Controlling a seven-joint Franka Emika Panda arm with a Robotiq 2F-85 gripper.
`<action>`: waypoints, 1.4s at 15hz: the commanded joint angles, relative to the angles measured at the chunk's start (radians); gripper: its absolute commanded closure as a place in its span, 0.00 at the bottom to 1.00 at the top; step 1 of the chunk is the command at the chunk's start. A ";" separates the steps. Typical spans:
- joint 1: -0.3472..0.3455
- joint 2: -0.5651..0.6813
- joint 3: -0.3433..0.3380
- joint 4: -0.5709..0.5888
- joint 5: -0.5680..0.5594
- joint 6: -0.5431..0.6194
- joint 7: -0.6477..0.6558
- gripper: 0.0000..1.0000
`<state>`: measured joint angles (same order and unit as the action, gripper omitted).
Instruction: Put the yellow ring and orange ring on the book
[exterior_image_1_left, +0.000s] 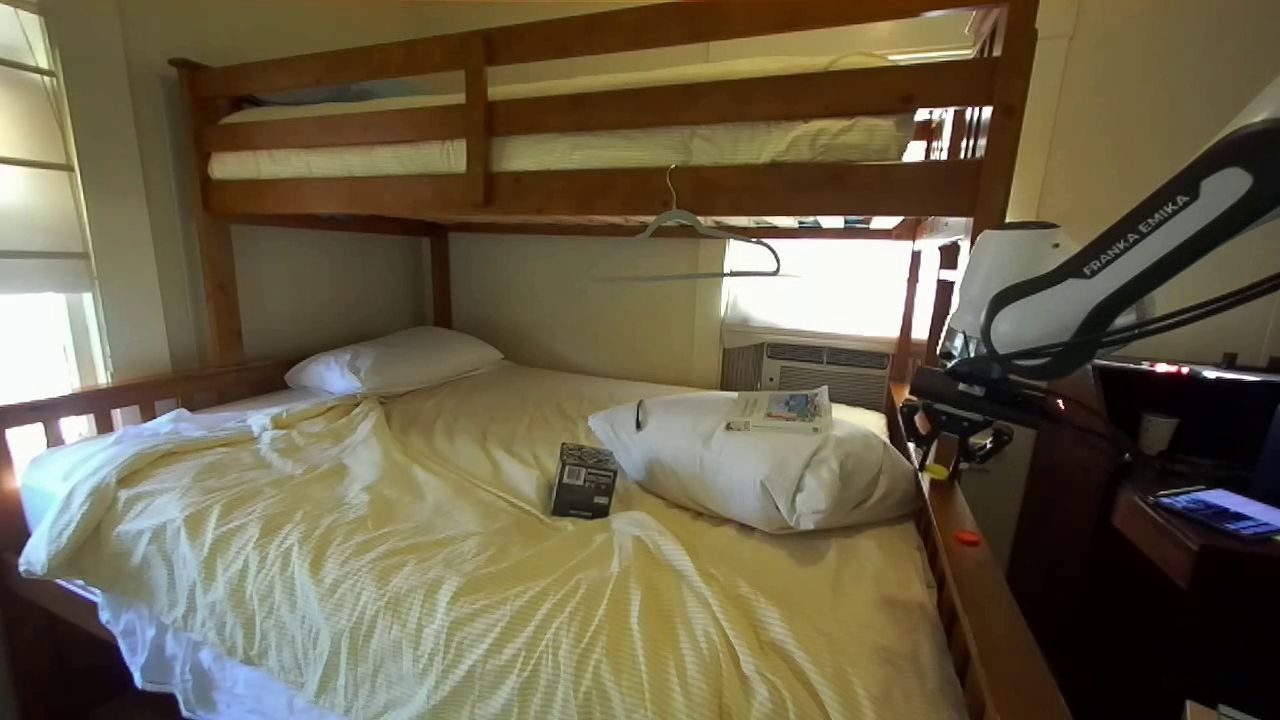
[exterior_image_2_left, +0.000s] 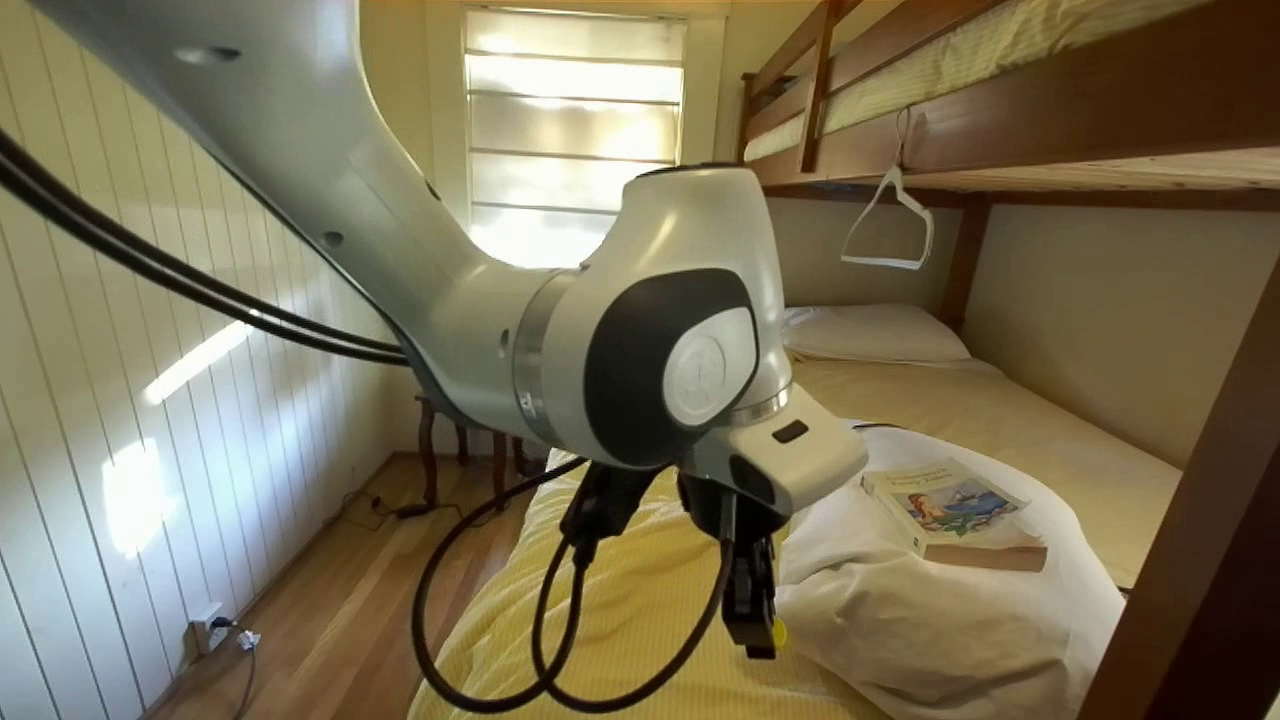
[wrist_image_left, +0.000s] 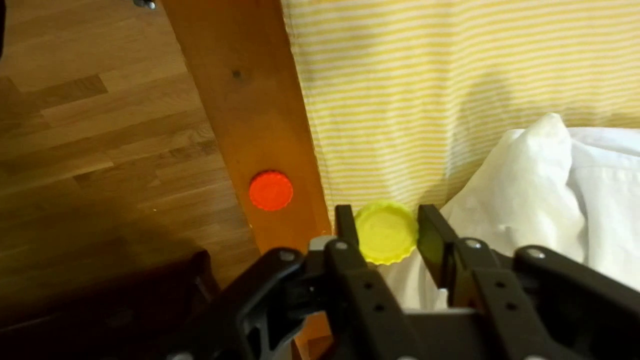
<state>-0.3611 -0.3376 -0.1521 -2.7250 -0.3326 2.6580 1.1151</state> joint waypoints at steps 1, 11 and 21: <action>-0.029 -0.007 0.031 -0.003 0.024 -0.001 -0.035 0.64; -0.066 0.136 0.082 0.408 -0.048 -0.080 -0.097 0.89; 0.059 0.275 0.014 0.629 -0.021 -0.217 -0.320 0.89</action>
<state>-0.3359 -0.0627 -0.1040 -2.0986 -0.3530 2.4434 0.7965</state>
